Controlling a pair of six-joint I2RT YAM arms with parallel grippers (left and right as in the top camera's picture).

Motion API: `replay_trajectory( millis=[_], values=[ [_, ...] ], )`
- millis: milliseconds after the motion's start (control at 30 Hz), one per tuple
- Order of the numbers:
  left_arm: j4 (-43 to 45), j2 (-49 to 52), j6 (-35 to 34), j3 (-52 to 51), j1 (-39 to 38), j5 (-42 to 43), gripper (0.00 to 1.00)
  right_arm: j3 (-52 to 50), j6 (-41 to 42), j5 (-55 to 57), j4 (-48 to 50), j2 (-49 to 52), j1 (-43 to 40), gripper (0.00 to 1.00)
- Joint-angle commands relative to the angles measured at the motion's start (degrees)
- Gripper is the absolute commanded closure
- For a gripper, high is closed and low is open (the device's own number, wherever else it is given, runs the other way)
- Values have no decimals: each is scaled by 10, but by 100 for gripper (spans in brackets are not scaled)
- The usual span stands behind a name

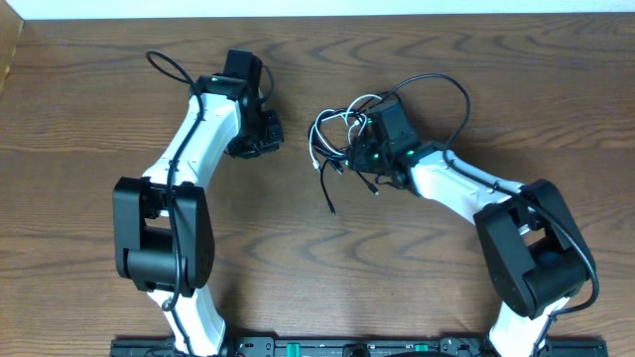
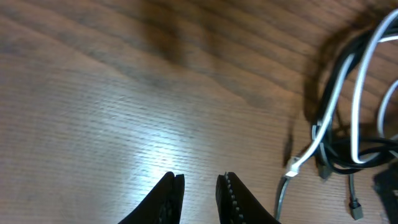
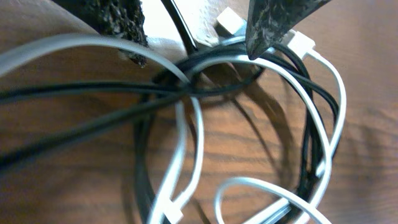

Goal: Untangle cables
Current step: 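Grasp the cable bundle with the right gripper and lift it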

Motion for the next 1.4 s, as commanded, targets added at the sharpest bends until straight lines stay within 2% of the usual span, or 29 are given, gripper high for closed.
replay_trajectory(
  millis=[0,200,333,367,500,567,767,1000,1033,1067,1133,1267,1367],
  values=[
    [2,5,4,-3,-5,-4,76,-4,31,112,16,10,25,49],
    [4,6,5,-3,-7,-16,75,-4,117,195,31,37,44,46],
    [4,6,4,-3,-7,-38,75,-4,146,197,46,70,45,54],
    [5,6,4,-3,-7,-38,75,-4,152,194,46,77,45,57],
    [10,6,5,-3,-7,-40,71,-4,152,143,19,95,47,89],
    [10,6,5,-3,-7,-55,70,-4,152,104,-18,96,48,99],
    [10,6,5,-3,-7,-68,68,-4,151,54,-107,96,78,99],
    [7,6,20,-3,-6,-69,68,-4,127,54,-113,96,128,99],
    [7,6,20,-3,-6,-69,54,-4,119,55,-112,96,134,99],
    [5,6,20,-3,-6,-69,31,-4,112,54,-111,96,137,99],
    [-2,6,29,-3,-6,-82,31,-4,91,54,-112,95,143,99],
    [-21,6,29,-3,-6,-115,34,9,-10,41,-125,79,141,99],
    [-20,6,29,-3,-4,-116,34,38,-60,31,-180,44,132,94]
  ],
)
